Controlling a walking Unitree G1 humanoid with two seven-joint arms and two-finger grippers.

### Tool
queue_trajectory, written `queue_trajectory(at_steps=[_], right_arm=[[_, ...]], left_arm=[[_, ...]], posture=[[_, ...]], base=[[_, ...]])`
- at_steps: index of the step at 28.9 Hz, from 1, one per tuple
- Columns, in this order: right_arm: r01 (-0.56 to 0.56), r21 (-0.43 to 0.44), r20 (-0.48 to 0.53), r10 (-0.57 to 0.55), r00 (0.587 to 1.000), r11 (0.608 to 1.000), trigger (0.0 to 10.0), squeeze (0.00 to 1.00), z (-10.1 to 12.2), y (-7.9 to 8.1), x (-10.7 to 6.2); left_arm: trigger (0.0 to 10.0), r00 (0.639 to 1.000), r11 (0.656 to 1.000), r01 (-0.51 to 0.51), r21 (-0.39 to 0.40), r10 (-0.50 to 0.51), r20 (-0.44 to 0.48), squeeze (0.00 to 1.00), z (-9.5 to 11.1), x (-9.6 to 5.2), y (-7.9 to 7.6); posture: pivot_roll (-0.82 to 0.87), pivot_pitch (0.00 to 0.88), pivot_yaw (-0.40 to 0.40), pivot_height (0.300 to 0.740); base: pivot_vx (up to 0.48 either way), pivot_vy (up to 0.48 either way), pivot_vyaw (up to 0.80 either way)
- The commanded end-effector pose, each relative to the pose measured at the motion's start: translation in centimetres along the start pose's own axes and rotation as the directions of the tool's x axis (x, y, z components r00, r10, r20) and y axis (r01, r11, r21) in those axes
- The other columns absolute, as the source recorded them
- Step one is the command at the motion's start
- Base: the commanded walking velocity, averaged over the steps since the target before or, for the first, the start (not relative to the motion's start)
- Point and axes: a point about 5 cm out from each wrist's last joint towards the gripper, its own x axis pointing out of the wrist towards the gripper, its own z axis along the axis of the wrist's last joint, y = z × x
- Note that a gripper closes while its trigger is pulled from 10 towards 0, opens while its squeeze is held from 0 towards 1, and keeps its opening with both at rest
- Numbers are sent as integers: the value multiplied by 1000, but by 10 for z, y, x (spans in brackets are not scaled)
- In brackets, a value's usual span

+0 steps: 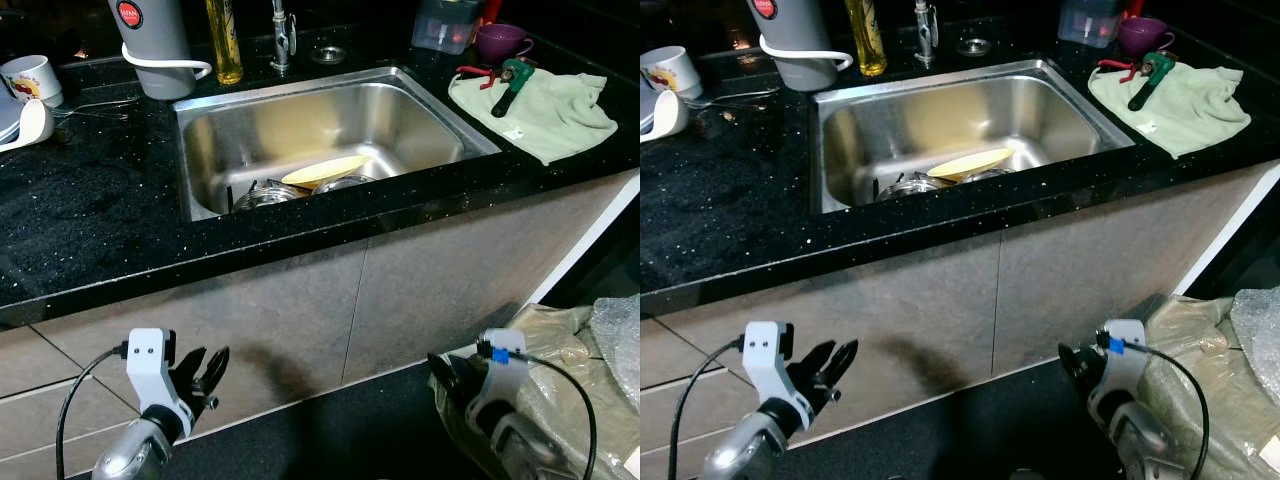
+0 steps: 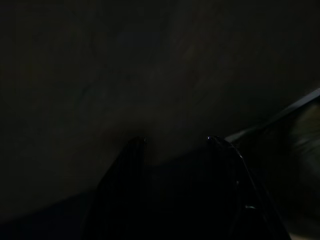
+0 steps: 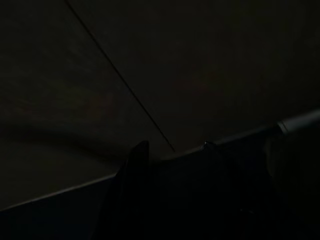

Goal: Kitchen organization

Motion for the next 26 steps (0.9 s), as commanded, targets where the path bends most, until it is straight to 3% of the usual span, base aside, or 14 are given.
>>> queue_trajectory(at_steps=[1,6,26], right_arm=[[31,-2,-20,-31,999,1000,10000,0,-8,-6,-4],[31,91,10,-32,999,995,10000,0,-8,-8,-5],[-1,108,17,-1,1000,994,10000,0,-9,-4,0]], left_arm=[[10000,998,999,-37,1,37,-44,0,-13,-5,7],[10000,985,996,-91,6,91,-145,0,-43,-17,13],[10000,987,995,-98,12,98,-123,0,-43,-14,21]], posture=[[-63,68,9,732],[-75,64,13,732],[-67,73,20,732]], base=[[0,0,0],[0,0,0],[0,0,0]])
